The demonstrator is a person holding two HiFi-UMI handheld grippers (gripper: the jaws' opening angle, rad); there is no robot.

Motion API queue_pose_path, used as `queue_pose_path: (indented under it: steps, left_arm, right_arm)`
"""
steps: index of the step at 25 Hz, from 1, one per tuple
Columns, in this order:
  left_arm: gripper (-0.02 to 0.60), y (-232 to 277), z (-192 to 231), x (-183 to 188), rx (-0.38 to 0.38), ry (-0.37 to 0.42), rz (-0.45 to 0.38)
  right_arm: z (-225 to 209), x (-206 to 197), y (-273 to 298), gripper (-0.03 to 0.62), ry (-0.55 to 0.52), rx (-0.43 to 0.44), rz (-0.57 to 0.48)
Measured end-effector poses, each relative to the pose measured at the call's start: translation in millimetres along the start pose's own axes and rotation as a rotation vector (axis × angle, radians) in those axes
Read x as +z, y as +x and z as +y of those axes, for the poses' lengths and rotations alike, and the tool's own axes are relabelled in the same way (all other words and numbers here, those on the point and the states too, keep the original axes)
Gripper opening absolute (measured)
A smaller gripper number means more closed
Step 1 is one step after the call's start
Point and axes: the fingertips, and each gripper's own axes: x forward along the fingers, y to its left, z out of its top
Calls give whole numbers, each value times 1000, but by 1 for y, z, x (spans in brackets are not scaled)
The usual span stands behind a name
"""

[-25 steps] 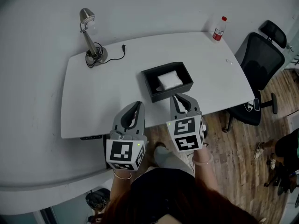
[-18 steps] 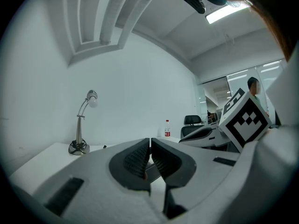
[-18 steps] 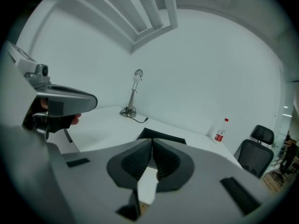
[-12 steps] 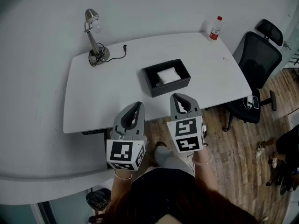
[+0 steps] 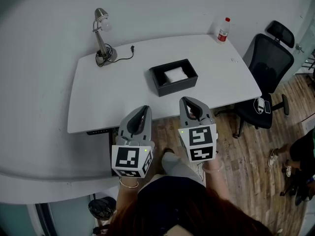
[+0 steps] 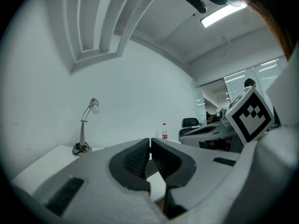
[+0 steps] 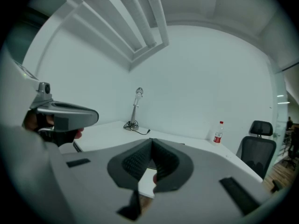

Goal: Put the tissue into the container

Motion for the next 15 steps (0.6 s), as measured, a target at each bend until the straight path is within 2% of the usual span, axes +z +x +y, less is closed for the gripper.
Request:
queue_pose_path:
  steps: [5, 15]
  left_arm:
    - [29, -17, -8, 3, 1, 1, -13]
    - [29, -50, -27, 7, -7, 11, -31]
  right_arm:
    - [4, 1, -22, 20, 23, -4, -40]
    - [14, 7, -68, 20, -18, -48, -135]
